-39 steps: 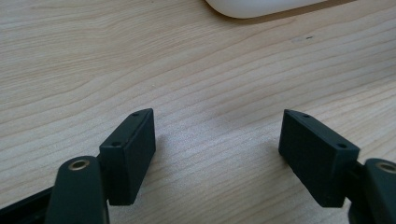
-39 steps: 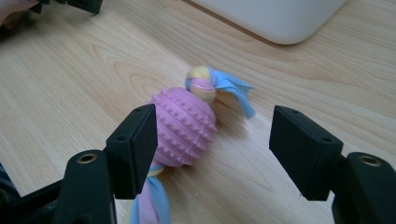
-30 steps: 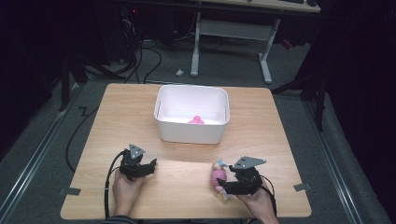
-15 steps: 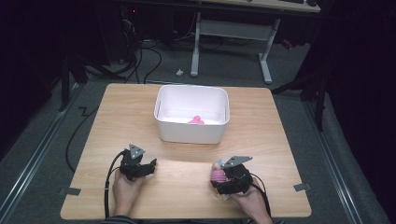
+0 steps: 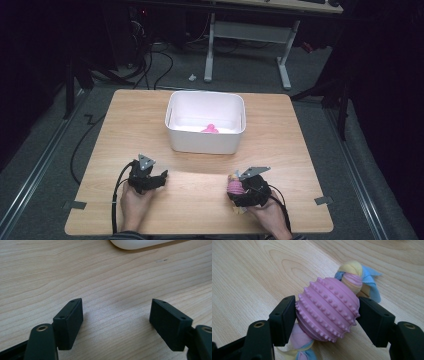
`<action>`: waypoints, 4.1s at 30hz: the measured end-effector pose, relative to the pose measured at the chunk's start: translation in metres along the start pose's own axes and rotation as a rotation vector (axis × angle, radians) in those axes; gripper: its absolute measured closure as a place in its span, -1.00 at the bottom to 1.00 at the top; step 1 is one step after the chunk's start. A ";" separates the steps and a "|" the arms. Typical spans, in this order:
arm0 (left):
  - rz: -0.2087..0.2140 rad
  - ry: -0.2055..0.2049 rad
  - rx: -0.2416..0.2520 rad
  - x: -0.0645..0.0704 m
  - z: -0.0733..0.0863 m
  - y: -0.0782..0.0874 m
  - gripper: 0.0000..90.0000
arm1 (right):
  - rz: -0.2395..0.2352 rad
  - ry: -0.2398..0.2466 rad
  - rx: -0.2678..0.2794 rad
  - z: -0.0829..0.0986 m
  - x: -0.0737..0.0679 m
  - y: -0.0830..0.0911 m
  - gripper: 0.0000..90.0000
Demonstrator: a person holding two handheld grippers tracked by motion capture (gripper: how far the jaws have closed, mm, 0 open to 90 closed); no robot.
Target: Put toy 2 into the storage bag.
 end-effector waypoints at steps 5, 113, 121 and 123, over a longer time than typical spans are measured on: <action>0.000 0.000 0.000 0.000 0.000 0.000 -0.39 | -0.006 0.004 0.005 -0.001 -0.001 0.001 -0.25; 0.003 -0.005 -0.003 0.000 0.000 0.000 -0.40 | 0.024 0.171 0.196 -0.209 0.081 0.034 -0.25; 0.003 -0.003 -0.003 0.000 0.000 0.000 -0.40 | 0.040 0.182 0.167 -0.213 0.081 0.016 -0.25; 0.002 -0.003 -0.002 0.000 0.000 0.000 -0.40 | 0.040 0.183 0.164 -0.214 0.081 0.012 -0.25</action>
Point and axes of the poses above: each handheld gripper's, and its own axes: y roughly backward along the jaws, z roughly out of its underside, x roughly to its right, the point moved 3 cm from there along -y, roughly forward along the jaws, and after that the axes turned 8 degrees about x, right-handed, at the moved point
